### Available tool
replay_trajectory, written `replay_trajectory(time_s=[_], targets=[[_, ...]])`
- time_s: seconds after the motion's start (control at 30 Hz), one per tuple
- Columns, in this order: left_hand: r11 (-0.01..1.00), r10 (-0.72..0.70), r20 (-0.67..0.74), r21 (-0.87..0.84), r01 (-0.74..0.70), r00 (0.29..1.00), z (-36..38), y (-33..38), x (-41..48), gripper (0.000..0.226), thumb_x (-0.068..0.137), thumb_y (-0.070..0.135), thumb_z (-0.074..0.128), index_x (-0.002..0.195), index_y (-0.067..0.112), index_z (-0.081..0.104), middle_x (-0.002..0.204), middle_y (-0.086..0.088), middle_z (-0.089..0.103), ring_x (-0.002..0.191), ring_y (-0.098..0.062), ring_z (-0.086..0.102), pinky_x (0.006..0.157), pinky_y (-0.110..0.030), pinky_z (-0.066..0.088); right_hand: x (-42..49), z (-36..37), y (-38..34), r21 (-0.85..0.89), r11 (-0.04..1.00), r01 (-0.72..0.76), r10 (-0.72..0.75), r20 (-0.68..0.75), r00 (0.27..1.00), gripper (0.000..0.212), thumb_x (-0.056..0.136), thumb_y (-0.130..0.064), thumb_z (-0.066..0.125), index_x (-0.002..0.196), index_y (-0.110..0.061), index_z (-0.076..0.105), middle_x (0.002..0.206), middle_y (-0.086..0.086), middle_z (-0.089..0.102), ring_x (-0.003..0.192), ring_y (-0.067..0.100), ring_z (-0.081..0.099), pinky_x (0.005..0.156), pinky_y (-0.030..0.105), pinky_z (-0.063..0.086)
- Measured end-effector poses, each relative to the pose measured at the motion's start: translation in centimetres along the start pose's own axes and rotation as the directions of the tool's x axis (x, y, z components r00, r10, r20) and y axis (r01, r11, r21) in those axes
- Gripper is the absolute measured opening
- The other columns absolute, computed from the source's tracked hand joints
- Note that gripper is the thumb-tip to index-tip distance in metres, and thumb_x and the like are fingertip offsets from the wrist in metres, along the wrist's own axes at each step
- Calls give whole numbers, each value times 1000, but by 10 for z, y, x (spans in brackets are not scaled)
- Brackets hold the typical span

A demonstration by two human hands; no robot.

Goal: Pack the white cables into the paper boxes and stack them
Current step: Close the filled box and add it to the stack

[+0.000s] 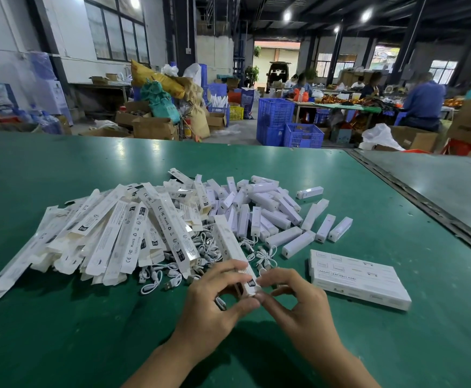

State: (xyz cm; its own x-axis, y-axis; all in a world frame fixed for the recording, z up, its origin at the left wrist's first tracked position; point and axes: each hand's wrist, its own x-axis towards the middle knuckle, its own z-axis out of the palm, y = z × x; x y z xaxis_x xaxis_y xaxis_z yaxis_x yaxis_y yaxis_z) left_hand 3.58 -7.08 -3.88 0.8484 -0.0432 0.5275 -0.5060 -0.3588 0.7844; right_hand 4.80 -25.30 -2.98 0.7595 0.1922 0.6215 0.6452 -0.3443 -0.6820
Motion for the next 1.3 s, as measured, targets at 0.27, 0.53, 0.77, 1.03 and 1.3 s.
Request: replay_trajectory(time_s=[0.27,0.53,0.77,1.03,1.3], targets=[[995,3,16,-100,-1,1000,-2,4,2,25,79,43,76,101,34,76,120,18,68,114,-7,65,91,-20,53,-1,3,-2,87,995,-56,56,3,998,27,81,-22,79,103,-27,65,95,-16,69,87,8,68,74,23,55],[687,-207,62,-701,190,976,-18,15,10,41,76,48,81,93,11,74,109,-15,70,87,-23,66,67,-28,53,-1,5,9,-59,987,-150,152,38,988,65,83,-1,66,128,-43,45,136,-19,46,87,5,63,74,13,49],[460,-351,87,-851,253,932,-30,9,18,53,68,56,80,90,8,74,86,-13,68,54,-14,50,48,-21,47,3,1,18,-250,946,-204,221,40,974,37,83,-23,76,112,-40,61,99,-25,59,68,6,57,63,7,40],[678,-356,165,-632,375,920,-24,-2,7,42,63,44,89,96,22,75,93,-5,70,77,-15,63,74,-27,57,1,4,12,-174,961,-216,242,146,959,38,83,-30,76,119,-37,65,97,-21,65,81,0,57,68,9,41],[825,-386,60,-423,374,920,5,-9,8,24,69,24,87,90,29,77,88,-4,78,81,-16,74,70,-21,55,-2,9,9,-49,964,-260,265,140,954,29,83,-46,70,111,-38,65,84,-32,65,53,0,54,53,8,37]])
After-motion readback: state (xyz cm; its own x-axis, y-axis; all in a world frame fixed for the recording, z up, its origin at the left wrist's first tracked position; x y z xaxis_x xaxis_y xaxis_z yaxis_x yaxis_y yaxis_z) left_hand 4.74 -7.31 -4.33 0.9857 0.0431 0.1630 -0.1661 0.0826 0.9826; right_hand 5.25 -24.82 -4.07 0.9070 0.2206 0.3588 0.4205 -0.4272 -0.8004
